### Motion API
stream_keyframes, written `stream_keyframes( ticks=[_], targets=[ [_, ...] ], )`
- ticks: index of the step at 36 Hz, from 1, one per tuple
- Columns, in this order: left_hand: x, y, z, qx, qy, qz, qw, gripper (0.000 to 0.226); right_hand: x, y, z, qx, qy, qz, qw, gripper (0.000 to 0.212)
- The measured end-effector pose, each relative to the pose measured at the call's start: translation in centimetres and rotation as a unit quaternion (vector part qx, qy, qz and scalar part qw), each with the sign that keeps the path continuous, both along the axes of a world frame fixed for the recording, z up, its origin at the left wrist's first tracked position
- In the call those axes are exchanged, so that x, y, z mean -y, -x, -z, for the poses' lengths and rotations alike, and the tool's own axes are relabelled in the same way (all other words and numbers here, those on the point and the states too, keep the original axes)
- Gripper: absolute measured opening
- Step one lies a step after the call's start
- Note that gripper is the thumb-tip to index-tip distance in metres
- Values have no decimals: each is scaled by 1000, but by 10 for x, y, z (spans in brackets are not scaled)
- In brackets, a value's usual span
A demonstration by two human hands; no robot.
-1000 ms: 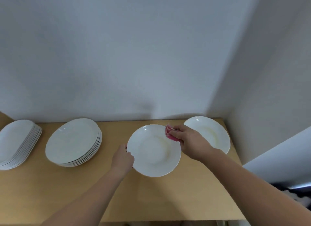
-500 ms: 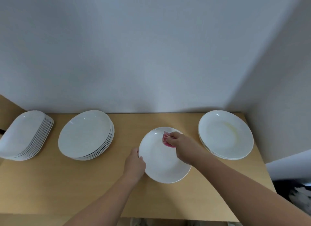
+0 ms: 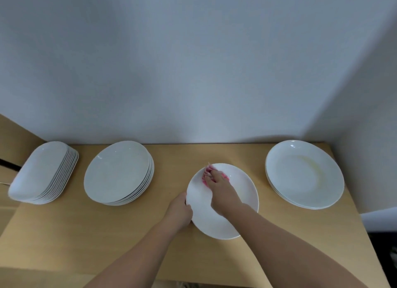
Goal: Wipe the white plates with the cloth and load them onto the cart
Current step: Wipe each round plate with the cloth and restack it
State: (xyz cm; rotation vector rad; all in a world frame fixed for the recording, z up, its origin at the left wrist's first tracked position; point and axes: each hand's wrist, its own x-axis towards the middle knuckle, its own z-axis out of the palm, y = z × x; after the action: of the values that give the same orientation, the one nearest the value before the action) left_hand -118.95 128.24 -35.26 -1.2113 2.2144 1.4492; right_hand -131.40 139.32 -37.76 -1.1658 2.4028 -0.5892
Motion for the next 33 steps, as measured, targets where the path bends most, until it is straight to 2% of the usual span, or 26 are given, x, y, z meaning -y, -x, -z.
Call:
stream_keyframes(
  ticks=[6,14,19,28,33],
  targets=[
    [3,0,2,-9,-7,-20,1000,35,8,-15,1,5,-50,-66,997,79],
    [6,1,8,-40,-24,-70,996,26,-2,-29,-2,13,-17,-186,982,73],
    [6,3,7,-26,23,-54,998,28,-17,-34,-2,20,28,-228,973,57],
    [7,9,7,6,63,-19,998,21,-36,-34,-7,42,60,-266,961,49],
    [6,11,6,-5,74,-7,997,22,-59,-23,-12,100,46,-279,954,29]
  ],
)
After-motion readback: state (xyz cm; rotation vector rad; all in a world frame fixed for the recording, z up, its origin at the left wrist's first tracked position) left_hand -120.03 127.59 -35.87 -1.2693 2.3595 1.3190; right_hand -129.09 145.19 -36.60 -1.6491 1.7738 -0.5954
